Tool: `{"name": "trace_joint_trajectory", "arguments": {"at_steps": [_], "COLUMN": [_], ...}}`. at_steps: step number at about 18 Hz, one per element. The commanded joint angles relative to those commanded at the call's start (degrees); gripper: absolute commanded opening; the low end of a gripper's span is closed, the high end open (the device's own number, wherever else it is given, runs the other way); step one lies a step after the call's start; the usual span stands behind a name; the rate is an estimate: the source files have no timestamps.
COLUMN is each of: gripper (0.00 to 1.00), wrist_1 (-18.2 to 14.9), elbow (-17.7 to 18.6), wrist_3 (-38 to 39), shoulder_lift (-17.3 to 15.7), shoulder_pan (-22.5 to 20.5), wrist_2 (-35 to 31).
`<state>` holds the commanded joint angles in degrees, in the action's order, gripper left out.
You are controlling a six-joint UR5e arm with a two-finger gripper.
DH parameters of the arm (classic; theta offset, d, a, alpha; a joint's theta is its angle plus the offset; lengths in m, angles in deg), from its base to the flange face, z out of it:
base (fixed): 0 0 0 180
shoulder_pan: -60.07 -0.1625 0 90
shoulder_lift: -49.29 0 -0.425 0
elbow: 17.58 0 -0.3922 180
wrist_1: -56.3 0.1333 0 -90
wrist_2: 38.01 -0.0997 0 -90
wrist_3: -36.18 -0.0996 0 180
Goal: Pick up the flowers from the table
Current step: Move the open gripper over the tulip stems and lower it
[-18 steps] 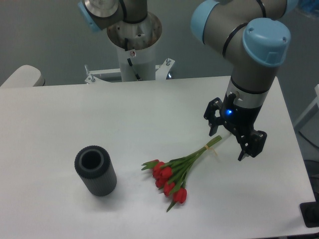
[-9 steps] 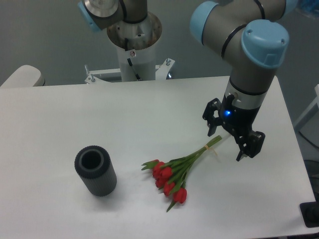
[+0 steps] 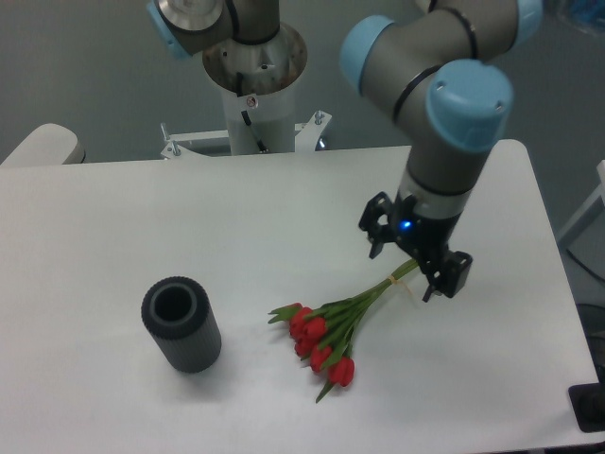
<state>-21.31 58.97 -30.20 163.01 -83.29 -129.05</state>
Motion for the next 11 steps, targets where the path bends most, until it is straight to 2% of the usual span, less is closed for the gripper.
{"name": "trace_joint_trajectory", "arguments": {"at_steps": [2,6,11], "gripper": [1.0,1.0,1.0], "wrist_1": [1.4,8.07,9.31], "elbow": [2.19,6.24,8.18], "wrist_3": [4.14,8.8,7.33], "shoulder_lift": [0.44,2.11,3.08], "shoulder_pan": [0.79,1.67,1.33], "wrist_2": [-0.63,-0.54,-0.19]}}
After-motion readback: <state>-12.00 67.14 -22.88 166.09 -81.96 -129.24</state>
